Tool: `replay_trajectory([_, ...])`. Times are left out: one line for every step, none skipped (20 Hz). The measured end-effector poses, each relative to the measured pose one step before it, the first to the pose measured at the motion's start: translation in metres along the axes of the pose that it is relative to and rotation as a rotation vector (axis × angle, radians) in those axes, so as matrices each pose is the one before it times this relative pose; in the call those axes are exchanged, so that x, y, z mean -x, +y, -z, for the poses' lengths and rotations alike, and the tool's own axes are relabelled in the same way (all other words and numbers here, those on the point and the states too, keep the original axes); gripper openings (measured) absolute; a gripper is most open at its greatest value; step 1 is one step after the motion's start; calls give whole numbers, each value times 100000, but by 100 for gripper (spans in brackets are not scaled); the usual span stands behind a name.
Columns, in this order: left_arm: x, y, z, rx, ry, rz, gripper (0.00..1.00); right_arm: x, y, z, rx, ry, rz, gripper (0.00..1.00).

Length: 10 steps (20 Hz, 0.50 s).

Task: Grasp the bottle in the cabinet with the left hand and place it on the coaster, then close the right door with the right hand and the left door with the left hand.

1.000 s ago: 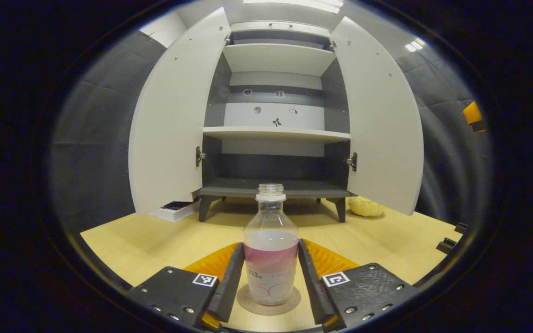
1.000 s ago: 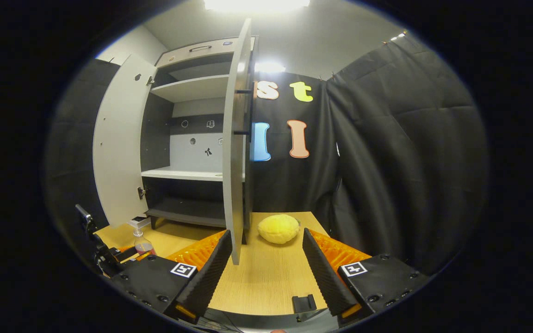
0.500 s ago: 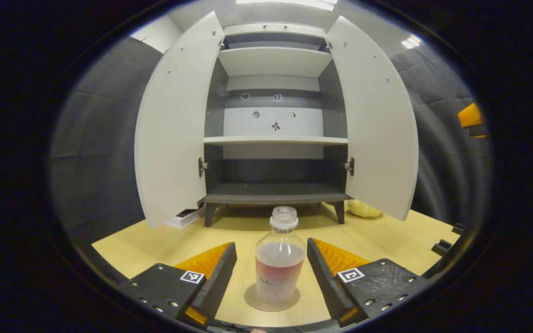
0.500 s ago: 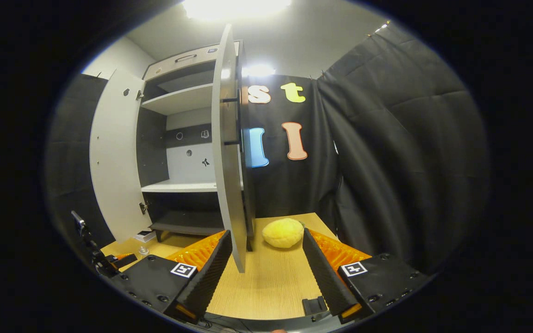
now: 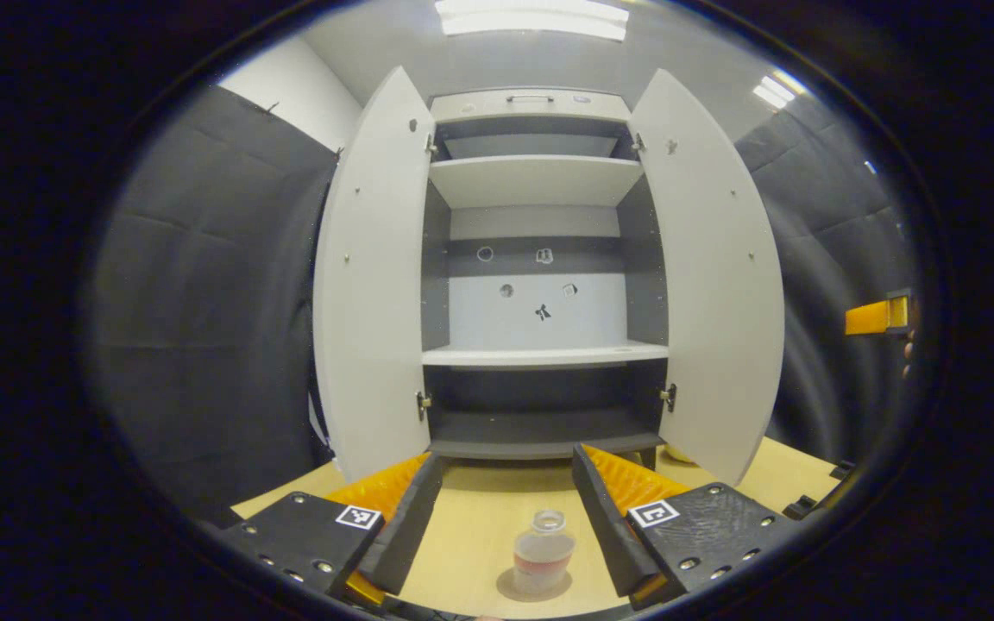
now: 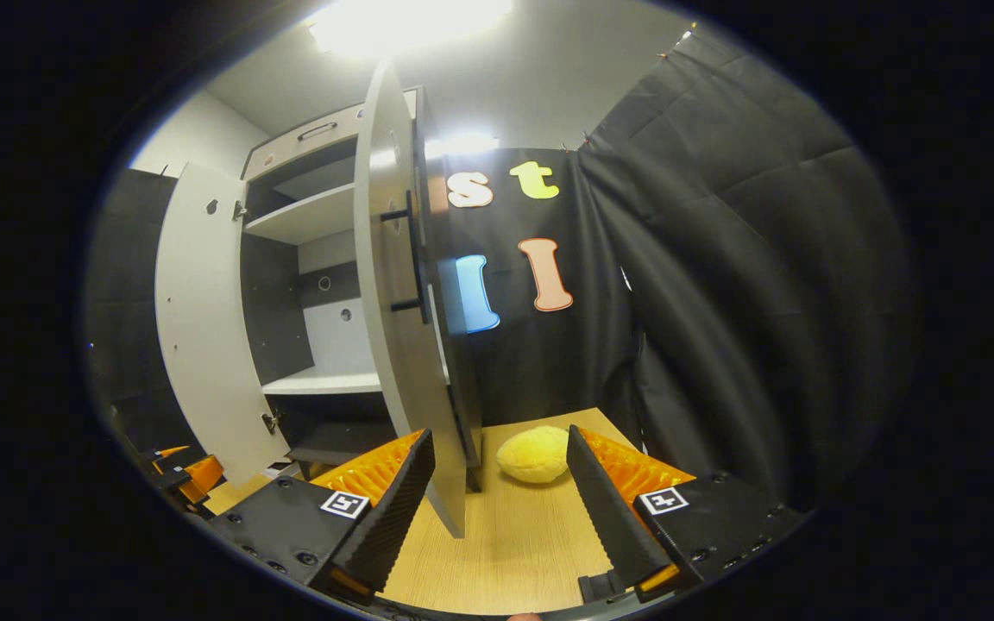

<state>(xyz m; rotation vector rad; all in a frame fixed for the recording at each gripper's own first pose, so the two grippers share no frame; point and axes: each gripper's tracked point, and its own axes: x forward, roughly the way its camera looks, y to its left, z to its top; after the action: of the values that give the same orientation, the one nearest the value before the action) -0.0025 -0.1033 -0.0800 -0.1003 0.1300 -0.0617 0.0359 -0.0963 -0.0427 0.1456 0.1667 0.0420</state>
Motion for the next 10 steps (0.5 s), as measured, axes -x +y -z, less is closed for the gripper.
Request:
replay_trajectory([141, 888, -949, -707, 298, -1600, 88, -305, -163, -614, -856, -737, 581, 97])
replay_trajectory([159, 1202, -781, -8, -99, -1947, 88, -323, -127, -624, -331, -536, 624, 97])
replay_trajectory([41, 1035, -899, 593, -216, -1904, 88, -333, 35, -484, 336, -458, 398, 97])
replay_trajectory([-41, 1190, -772, 911, -421, -1794, 88, -377, -55, -584, 1079, -137, 647, 98])
replay_trajectory([-200, 1094, -676, 919, -181, -1982, 88, -360, -47, -499, 1552, -120, 801, 98])
replay_trajectory([8, 1271, -617, 898, -387, -1727, 88, -438, 76, -721, 1577, -286, 903, 98])
replay_trajectory([-210, 964, -569, 948, -97, -456, 88, -314, 129, -640, 1013, -625, 711, 98])
replay_trajectory([-119, 1111, -378, 630, -65, -417, 88, -463, 375, -873, 518, -1250, 499, 98])
replay_trajectory([-270, 1104, -353, 109, 26, -399, 88, -308, 657, -743, 253, -1437, -324, 92])
replay_trajectory([-138, 1334, -238, -41, 85, -762, 88, -518, 563, -701, 376, -1219, 64, 98])
